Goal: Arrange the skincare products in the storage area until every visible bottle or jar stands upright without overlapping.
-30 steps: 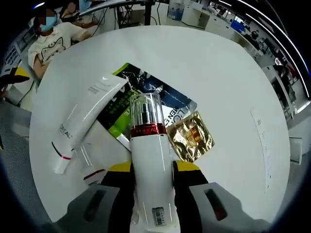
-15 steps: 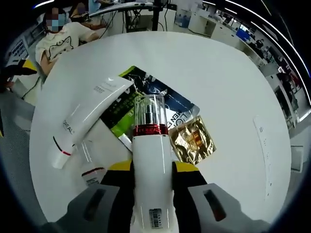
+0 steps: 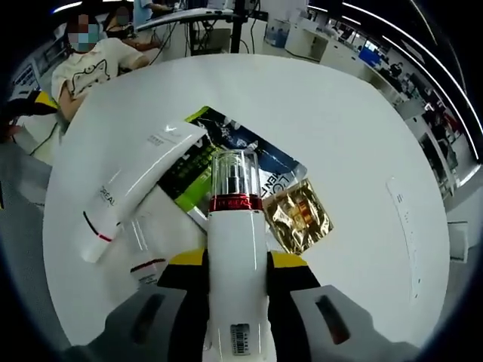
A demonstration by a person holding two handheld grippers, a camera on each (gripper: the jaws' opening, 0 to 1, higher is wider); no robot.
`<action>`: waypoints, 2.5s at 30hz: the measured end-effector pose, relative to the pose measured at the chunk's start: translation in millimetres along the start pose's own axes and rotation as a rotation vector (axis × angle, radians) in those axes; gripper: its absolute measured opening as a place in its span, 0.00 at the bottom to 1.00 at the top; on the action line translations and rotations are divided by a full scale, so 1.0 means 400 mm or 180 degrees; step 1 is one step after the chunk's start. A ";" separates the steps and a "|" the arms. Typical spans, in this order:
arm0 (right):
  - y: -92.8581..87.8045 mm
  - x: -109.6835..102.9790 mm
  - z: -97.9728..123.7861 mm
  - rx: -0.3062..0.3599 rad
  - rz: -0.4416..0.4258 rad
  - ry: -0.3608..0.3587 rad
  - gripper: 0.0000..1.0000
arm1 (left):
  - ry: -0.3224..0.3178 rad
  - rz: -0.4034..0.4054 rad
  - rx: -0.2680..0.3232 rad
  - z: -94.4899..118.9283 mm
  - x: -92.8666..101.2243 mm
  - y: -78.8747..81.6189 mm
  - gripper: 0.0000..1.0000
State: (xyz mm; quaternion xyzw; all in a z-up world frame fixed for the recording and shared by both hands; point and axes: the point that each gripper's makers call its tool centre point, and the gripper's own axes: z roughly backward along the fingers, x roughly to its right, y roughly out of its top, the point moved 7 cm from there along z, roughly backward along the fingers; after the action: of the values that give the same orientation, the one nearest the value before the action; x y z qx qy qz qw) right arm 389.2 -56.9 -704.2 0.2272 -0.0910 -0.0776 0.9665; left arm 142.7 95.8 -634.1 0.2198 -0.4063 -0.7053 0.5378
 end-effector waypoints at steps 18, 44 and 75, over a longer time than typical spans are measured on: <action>0.002 0.029 0.142 0.0513 -0.0266 -0.0321 0.28 | -0.0019 -0.0044 0.0040 0.001 0.002 0.005 0.80; 0.009 -0.115 0.388 0.1484 -0.0685 -0.0656 0.28 | -0.0158 -0.0339 0.0206 0.024 0.029 0.063 0.81; -0.001 -0.349 0.512 0.2280 -0.1154 -0.1155 0.28 | -0.1153 0.0993 0.1131 0.010 0.211 0.320 0.64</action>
State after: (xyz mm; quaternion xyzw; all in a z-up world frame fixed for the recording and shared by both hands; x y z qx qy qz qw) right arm 210.3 -117.7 -543.7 0.5429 -0.2390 -0.2482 0.7659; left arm 186.6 6.4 -517.7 0.1160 -0.6416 -0.5597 0.5115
